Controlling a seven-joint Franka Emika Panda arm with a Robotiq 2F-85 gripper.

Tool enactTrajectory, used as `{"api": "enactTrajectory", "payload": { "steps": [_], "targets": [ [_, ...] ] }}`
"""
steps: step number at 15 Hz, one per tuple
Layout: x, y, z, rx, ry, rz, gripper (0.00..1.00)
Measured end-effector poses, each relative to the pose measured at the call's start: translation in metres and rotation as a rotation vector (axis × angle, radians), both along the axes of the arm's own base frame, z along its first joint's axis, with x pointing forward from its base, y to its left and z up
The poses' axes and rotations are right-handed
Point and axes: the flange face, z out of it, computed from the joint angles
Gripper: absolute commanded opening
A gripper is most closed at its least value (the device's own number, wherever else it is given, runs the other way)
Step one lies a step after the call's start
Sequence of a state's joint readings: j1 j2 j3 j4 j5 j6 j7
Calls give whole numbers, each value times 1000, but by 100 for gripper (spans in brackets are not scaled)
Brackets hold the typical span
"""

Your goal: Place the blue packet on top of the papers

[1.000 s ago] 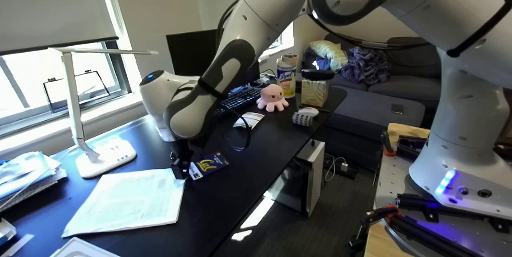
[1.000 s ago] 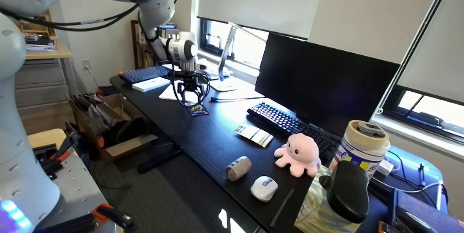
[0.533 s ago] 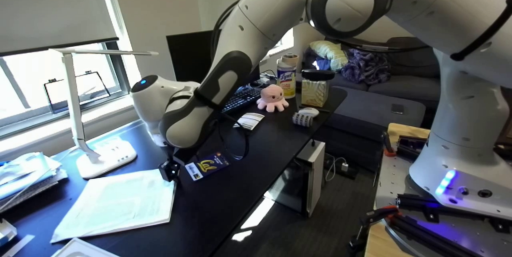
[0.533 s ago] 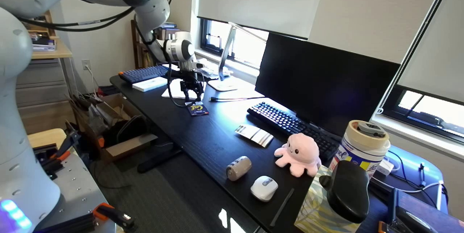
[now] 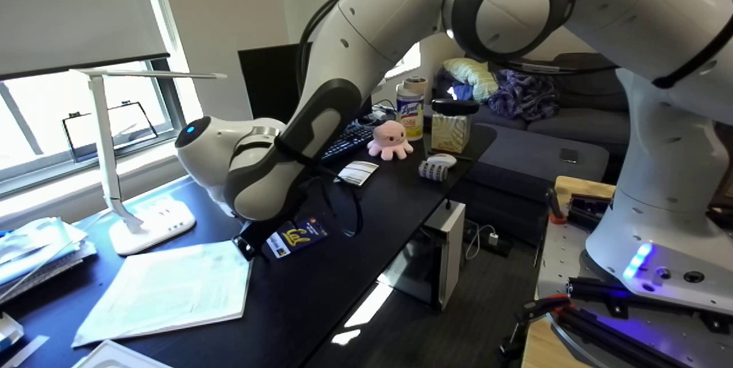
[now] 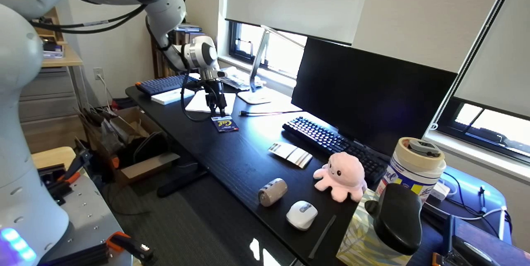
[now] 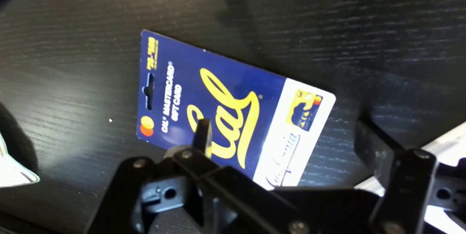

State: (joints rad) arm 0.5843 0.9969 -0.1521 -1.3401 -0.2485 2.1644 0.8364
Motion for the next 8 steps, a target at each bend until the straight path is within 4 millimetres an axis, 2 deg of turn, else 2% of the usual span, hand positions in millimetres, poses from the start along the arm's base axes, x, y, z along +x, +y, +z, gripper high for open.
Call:
{"api": "enactTrajectory", "payload": {
  "steps": [7,8],
  "targets": [
    [-8,-9,-2,-77,36,-141,100],
    [-9,-11,-2,-89,49,-149,75]
  ]
}}
